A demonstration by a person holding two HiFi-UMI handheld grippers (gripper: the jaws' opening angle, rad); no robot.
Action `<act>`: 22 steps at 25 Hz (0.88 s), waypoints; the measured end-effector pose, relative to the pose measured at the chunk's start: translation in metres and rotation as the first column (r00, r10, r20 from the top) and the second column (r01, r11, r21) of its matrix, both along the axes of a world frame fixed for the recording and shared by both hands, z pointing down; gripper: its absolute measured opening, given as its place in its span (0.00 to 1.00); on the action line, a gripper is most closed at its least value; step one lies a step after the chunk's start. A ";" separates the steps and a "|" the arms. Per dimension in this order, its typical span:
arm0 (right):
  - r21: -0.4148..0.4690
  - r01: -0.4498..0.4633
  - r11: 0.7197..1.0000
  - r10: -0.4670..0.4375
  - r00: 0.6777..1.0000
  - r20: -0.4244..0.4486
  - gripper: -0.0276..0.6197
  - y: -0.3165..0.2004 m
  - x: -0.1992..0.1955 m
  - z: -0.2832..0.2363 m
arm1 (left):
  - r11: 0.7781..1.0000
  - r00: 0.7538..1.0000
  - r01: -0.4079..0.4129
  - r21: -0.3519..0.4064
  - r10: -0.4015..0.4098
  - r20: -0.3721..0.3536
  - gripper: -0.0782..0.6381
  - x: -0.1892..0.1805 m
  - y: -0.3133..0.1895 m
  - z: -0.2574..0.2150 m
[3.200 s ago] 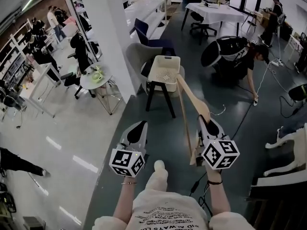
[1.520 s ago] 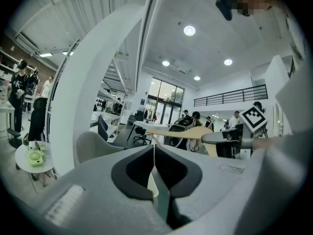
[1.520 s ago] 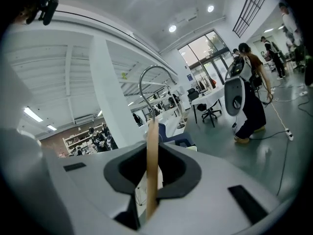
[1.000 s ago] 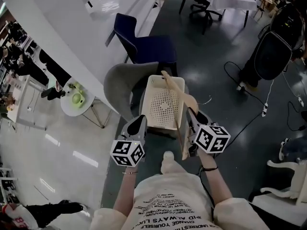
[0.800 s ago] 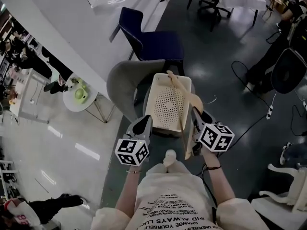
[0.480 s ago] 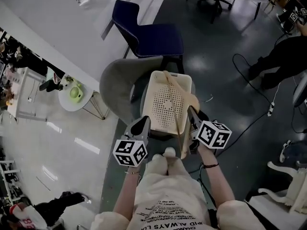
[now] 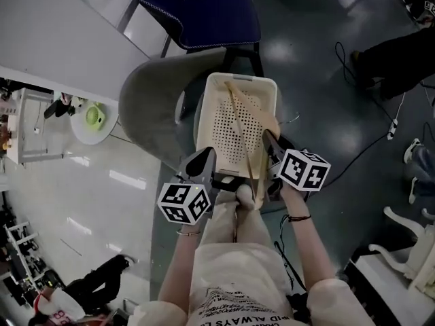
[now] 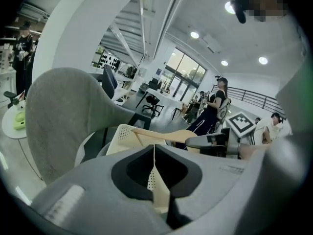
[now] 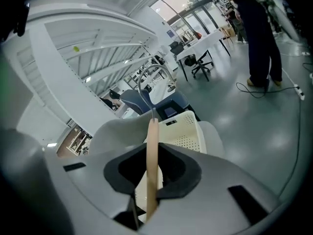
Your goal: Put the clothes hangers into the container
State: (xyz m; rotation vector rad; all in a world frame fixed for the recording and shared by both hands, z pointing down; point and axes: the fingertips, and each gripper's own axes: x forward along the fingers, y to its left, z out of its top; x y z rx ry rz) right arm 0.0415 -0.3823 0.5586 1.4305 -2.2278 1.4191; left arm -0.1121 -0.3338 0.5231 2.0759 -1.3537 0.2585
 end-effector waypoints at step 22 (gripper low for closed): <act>-0.111 0.069 0.991 -0.068 0.998 0.006 0.13 -0.030 -0.024 0.092 | 0.983 0.992 -0.103 -0.155 0.090 -0.086 0.15 0.031 -0.017 0.092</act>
